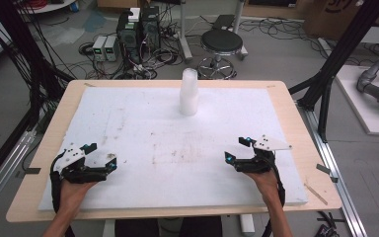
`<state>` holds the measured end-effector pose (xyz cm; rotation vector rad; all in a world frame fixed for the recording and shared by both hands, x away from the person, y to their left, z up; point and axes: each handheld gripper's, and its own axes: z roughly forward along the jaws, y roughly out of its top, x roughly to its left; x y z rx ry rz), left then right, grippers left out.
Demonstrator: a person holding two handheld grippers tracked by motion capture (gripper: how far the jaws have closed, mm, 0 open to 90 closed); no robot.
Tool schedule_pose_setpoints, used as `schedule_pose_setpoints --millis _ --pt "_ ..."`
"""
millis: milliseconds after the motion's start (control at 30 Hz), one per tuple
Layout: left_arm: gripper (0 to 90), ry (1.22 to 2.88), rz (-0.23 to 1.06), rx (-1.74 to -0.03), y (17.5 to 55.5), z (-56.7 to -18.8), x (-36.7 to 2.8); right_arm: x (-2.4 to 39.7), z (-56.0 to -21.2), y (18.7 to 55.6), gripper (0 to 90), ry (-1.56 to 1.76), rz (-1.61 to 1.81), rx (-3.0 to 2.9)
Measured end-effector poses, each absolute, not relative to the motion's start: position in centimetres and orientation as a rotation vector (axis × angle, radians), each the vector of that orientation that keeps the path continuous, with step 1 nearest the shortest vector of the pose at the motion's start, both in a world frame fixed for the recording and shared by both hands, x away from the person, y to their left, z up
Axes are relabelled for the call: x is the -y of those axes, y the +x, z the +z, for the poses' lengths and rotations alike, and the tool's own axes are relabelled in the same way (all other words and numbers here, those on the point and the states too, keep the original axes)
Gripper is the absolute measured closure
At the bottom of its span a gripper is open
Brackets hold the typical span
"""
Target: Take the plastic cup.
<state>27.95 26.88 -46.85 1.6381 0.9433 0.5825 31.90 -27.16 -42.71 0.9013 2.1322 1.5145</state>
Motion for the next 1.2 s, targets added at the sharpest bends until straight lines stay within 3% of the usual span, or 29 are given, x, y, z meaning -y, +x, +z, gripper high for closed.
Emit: schedule_pose_setpoints --millis 567,1200 --pt "2.5 1.645 0.563 -0.948 28.1 -46.8 -26.9 27.8 -34.0 34.3 16.8 0.820 1.457 -2.185" --pt "2.5 1.650 0.573 -0.942 28.0 -46.8 -26.8 25.5 -29.6 40.6 16.8 0.737 1.403 -2.282"
